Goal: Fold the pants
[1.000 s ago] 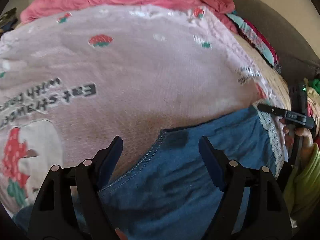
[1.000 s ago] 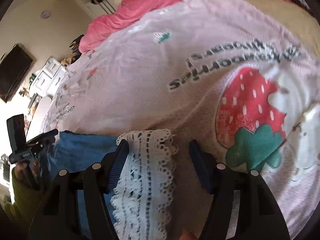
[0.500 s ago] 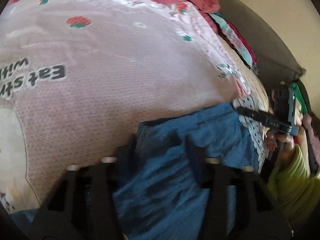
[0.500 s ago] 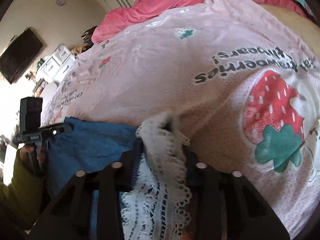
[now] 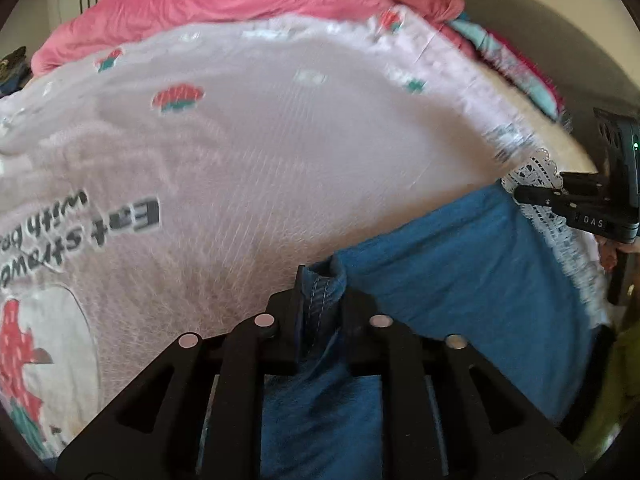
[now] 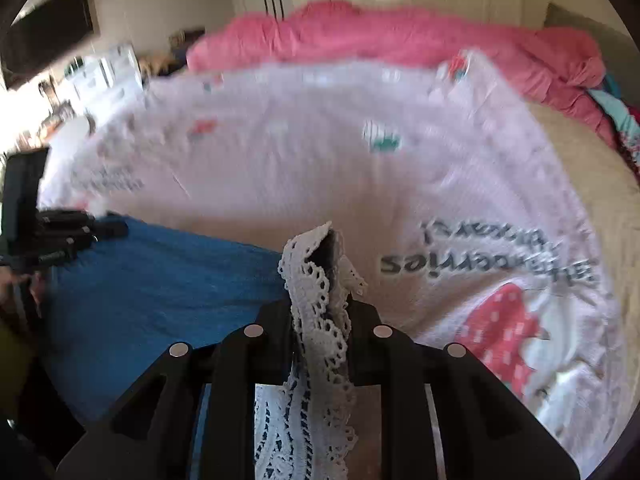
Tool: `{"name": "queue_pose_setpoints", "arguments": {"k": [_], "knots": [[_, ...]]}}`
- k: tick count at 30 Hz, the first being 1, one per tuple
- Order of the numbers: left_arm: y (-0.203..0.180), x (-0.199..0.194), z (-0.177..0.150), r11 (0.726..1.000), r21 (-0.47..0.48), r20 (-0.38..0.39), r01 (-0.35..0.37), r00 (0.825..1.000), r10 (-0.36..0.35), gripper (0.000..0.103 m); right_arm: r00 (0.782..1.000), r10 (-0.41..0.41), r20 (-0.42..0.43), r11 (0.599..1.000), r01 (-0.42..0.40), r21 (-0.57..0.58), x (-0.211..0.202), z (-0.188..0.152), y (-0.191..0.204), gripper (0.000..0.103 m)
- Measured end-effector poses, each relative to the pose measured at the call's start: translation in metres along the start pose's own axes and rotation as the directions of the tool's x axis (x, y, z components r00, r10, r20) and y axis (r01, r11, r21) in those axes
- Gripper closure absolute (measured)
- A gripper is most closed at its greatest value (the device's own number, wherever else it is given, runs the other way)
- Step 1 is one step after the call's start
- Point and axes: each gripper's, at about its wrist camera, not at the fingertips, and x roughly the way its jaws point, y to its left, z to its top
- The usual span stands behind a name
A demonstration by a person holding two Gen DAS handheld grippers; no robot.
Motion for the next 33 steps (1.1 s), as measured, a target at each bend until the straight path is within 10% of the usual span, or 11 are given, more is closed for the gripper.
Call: {"name": "queue_pose_setpoints", "arguments": {"k": [10, 18, 30, 33], "knots": [[0.023, -0.040, -0.014, 0.995, -0.097, 0.103, -0.036, 0.994, 0.046, 0.077, 0.979, -0.112, 0.169, 0.967, 0.069, 0.243, -0.045, -0.038, -0.044, 0.045], [0.007, -0.109, -0.054, 0.992, -0.065, 0.184, -0.112, 0.975, 0.122, 0.059, 0.978, -0.002, 0.209, 0.941, -0.069, 0.332, -0.103, -0.091, -0.031, 0.042], [0.006, -0.126, -0.131, 0.975, -0.061, 0.027, -0.216, 0.976, 0.218, 0.051, 0.987, 0.158, 0.016, 0.896, -0.151, 0.418, -0.098, -0.139, -0.016, 0.042], [0.027, -0.122, -0.137, 0.968, -0.152, -0.007, -0.202, 0.979, 0.203, 0.051, 0.980, 0.200, -0.006, 0.893, -0.180, 0.413, -0.088, -0.140, -0.007, 0.059]]}}
